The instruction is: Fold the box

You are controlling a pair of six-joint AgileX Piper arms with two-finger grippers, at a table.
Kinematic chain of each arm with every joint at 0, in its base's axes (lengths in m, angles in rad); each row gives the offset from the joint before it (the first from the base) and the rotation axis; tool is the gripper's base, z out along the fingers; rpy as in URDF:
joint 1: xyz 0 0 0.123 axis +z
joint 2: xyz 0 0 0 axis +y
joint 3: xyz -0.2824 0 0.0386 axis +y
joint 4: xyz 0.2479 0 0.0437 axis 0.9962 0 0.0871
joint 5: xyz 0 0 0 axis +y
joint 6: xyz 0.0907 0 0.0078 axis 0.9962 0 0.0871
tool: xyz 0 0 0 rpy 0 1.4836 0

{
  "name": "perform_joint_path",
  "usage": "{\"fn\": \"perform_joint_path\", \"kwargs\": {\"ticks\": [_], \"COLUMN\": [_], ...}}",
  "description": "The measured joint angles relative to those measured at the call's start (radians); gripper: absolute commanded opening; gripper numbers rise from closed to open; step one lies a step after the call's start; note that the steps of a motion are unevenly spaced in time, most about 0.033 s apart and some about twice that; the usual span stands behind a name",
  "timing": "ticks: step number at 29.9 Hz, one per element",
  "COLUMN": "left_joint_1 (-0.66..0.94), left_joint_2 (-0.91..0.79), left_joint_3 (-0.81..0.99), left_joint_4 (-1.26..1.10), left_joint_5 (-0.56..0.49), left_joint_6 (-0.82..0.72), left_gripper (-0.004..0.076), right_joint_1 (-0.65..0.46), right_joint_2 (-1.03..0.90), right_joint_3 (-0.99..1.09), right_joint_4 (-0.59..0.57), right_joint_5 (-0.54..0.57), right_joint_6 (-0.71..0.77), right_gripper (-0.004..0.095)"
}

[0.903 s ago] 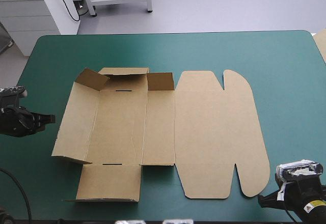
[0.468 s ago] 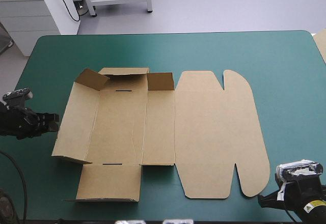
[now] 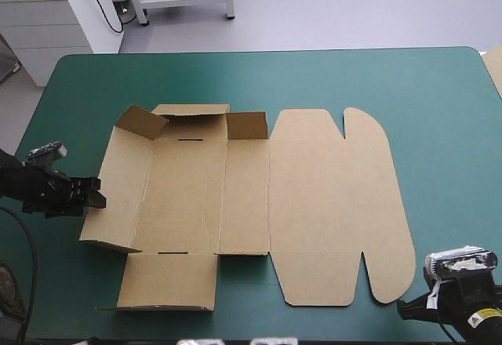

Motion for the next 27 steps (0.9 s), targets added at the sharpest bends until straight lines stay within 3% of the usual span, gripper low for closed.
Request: {"fn": "perform_joint_path", "kwargs": {"ticks": [27], "left_joint_1": [-0.001], "left_joint_2": [0.039], "left_joint_3": [0.047], "left_joint_4": [-0.126], "left_joint_5": [0.009], "left_joint_6": [0.082], "left_gripper": [0.0421], "right_joint_1": [0.0], "right_joint_2": [0.0], "right_joint_3": [0.0], "right_joint_4": [0.0], "right_joint_5": [0.0], "right_joint_6": [0.0], "right_gripper": [-0.0021]}}
